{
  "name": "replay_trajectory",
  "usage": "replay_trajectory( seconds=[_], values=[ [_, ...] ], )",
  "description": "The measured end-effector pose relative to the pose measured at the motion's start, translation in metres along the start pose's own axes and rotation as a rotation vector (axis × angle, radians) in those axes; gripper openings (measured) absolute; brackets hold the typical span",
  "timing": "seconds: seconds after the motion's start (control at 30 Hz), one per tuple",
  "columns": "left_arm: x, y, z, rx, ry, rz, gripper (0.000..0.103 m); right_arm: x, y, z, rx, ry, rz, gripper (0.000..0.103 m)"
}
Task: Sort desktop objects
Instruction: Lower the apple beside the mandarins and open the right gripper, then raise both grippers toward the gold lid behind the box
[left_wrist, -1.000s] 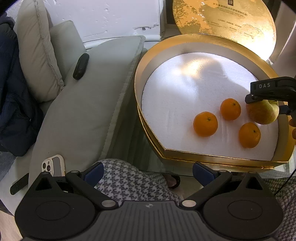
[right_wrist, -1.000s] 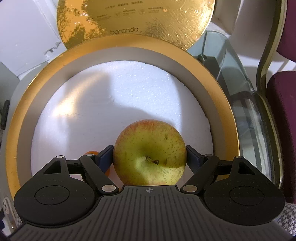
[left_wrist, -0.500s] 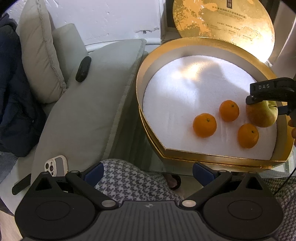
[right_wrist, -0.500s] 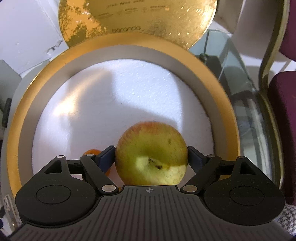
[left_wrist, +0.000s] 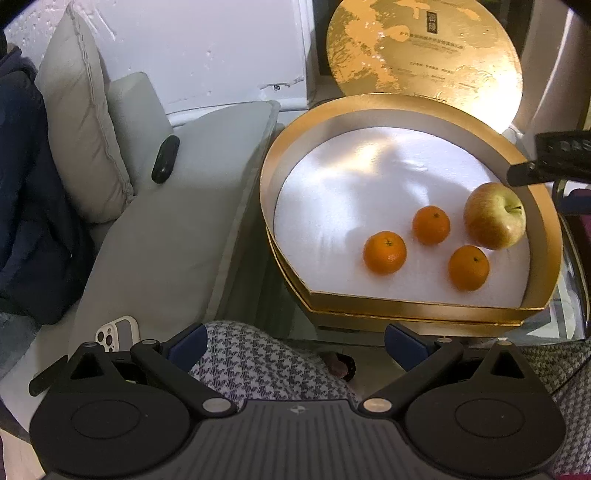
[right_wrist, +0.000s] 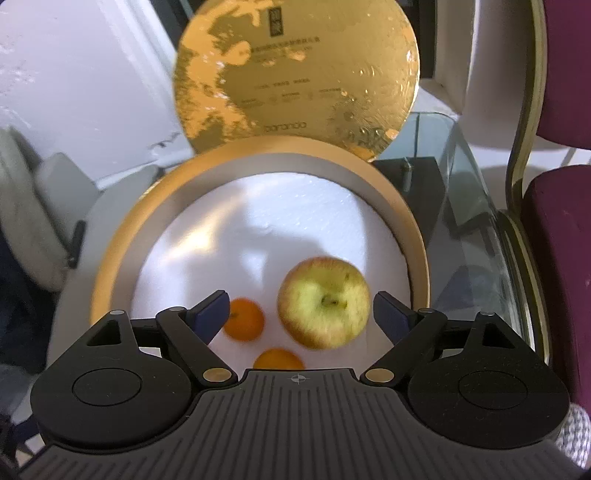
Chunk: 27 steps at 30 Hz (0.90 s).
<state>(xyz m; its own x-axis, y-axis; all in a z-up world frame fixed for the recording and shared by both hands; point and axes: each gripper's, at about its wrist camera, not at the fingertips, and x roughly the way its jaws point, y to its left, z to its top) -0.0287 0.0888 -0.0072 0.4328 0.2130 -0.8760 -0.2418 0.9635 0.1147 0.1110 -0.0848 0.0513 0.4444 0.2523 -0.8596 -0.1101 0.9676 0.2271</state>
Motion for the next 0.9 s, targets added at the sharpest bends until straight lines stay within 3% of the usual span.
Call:
replay_trajectory(
  seconds=[0.27, 0.47, 0.9],
  values=[
    [-0.007, -0.015, -0.005, 0.044, -0.006, -0.007, 0.102, -0.043, -0.011, -0.052, 0.001, -0.007, 0.062, 0.089],
    [-0.012, -0.030, -0.006, 0.100, -0.011, -0.005, 0.102, -0.069, -0.016, -0.083, -0.027, -0.047, 0.045, 0.088],
    [-0.031, -0.045, 0.012, 0.141, -0.076, 0.008, 0.102, -0.102, -0.022, -0.076, -0.082, -0.172, 0.033, 0.088]
  ],
)
